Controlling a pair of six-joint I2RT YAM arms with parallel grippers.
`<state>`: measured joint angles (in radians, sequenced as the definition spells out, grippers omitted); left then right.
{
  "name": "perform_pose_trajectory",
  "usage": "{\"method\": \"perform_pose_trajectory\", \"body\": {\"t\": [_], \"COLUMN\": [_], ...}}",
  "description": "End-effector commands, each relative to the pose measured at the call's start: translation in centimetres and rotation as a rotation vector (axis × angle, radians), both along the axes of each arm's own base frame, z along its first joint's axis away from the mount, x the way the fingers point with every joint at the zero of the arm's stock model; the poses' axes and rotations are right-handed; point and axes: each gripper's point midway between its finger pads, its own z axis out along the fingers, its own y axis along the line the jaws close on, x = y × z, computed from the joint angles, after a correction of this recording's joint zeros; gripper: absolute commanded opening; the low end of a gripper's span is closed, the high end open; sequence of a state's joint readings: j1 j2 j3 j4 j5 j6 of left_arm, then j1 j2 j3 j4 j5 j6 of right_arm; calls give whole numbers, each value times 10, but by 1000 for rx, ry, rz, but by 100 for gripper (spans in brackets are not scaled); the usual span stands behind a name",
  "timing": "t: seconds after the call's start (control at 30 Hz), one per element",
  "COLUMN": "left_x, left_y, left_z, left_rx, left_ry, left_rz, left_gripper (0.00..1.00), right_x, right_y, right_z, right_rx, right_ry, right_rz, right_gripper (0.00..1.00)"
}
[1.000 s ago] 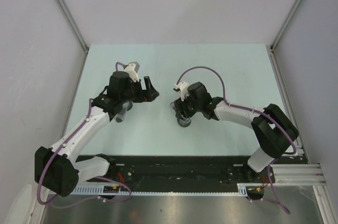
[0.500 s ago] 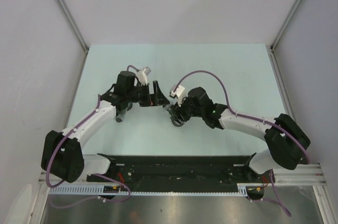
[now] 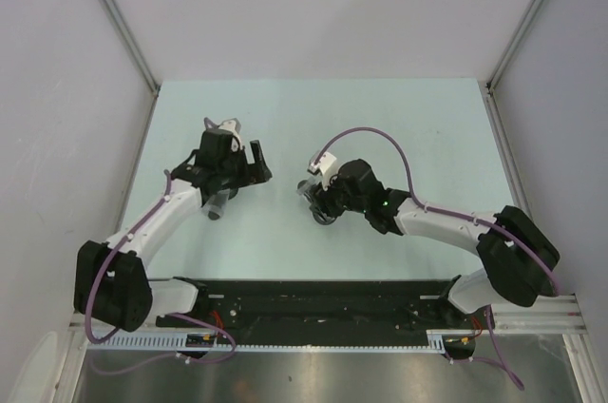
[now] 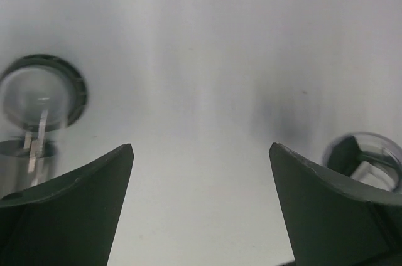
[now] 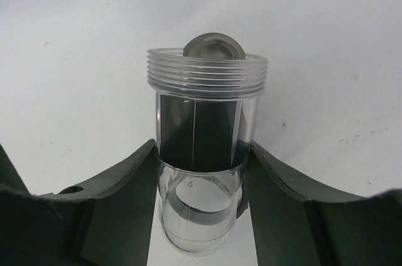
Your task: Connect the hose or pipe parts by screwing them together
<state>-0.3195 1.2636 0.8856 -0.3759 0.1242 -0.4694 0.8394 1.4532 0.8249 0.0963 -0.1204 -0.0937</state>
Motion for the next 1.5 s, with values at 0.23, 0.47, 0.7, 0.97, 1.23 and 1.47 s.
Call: {"method": "perform_pose_trajectory", "body": {"t": [0.23, 0.47, 0.7, 0.97, 1.23, 1.47], "left_x": [23, 25, 28, 22, 16, -1], "left_y": [88, 107, 113, 105, 91, 58], "left_z": [-31, -54, -66, -79, -85, -73], "left_rx": [354, 443, 460, 440, 366, 175], "left_ry": [119, 206, 247, 286, 311, 322], "left_rz": [180, 169, 152, 103, 66, 35], "left_gripper": [96, 96, 93, 89, 83, 81], "right_x": [39, 62, 74, 77, 87, 85], "right_y": [-30, -68, -99, -133, -187, -220], "right_z": [-35, -42, -52, -66, -84, -81], "right_rx": [-25, -4, 22, 39, 100, 165], "right_ry": [92, 183, 283, 418, 596, 672], "right_rz": [-253, -429, -535, -704, -1029, -1206], "right_gripper": [38, 38, 38, 40, 43, 58]}}
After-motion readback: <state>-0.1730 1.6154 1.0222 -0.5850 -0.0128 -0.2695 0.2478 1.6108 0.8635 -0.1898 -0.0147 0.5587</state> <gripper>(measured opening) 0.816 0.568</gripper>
